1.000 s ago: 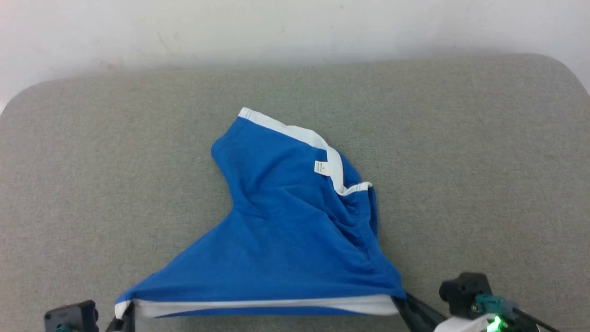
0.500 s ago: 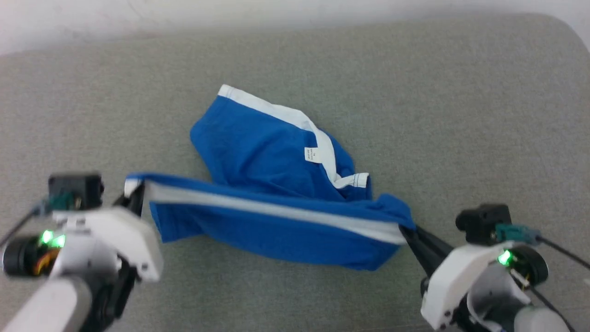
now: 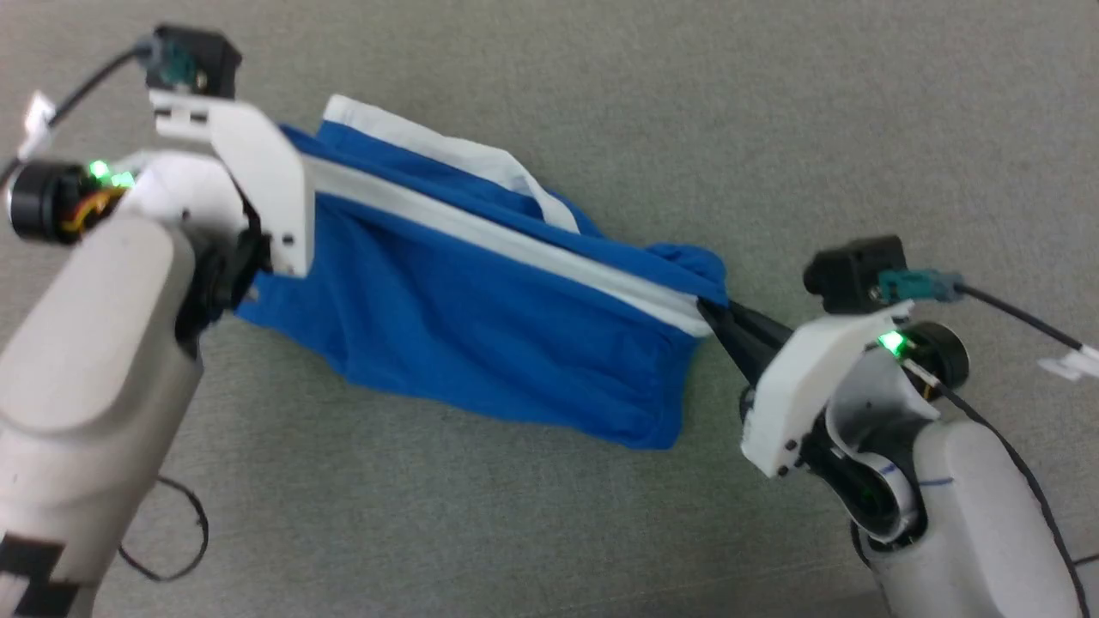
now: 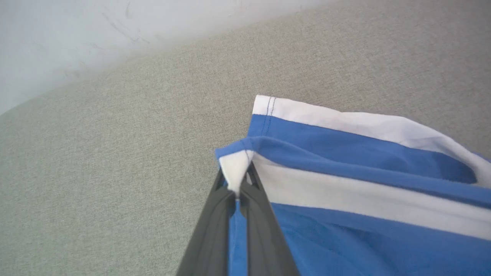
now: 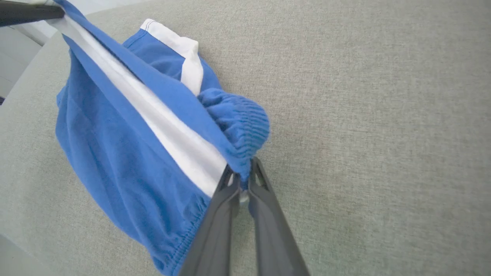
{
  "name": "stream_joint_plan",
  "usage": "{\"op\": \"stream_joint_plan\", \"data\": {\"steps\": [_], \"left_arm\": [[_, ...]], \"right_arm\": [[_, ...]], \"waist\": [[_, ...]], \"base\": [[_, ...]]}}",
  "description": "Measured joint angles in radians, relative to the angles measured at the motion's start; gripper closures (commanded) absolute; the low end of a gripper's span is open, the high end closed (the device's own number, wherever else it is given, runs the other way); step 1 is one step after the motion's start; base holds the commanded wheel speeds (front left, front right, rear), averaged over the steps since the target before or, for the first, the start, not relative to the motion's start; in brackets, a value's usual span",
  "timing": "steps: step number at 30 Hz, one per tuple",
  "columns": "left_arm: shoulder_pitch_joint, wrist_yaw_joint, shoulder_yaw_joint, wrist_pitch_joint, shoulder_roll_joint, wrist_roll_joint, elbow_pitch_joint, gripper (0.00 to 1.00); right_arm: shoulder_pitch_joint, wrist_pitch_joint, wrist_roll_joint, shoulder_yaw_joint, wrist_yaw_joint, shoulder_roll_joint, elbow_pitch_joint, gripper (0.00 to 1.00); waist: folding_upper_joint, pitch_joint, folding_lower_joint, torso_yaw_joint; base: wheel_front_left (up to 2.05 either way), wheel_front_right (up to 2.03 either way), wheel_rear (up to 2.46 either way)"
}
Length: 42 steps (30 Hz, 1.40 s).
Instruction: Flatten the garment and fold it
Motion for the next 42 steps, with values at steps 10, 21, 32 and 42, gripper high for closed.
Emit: {"op": "stream_joint_plan", "data": {"steps": [10,21,32,42], "left_arm": [[-0.219,-0.025,-0.043,0.033,-0.086,0.046,0.262,1.00],[-0.232,-0.034,-0.025,-0.055,-0.142,0.012,0.365,0.00],[-0.036,0.000,0.004,-0.369,-0.154,0.011,0.245,0.00],[0.104,-0.034,0.051,-0.179,0.019,-0.096,0.050,0.00]], "right_arm": [[-0.127,-0.048,0.034,0.091,0.000,-0.001,0.095,1.00],[-0.137,-0.128,0.022,0.124,0.000,-0.002,0.110,0.00],[-0.010,-0.351,-0.084,0.071,-0.001,-0.012,-0.027,0.00],[0.117,-0.372,-0.174,0.019,0.000,-0.023,-0.202,0.00]], "waist": [[0.0000,0.114,-0.0001,-0.060],[0.0000,0.142,-0.0002,-0.086],[0.0000,0.038,-0.0004,-0.042],[0.0000,-0.041,-0.0006,-0.011]], "base": [[0.00,0.00,0.00],[0.00,0.00,0.00],[0.00,0.00,0.00],[0.00,0.00,0.00]]}}
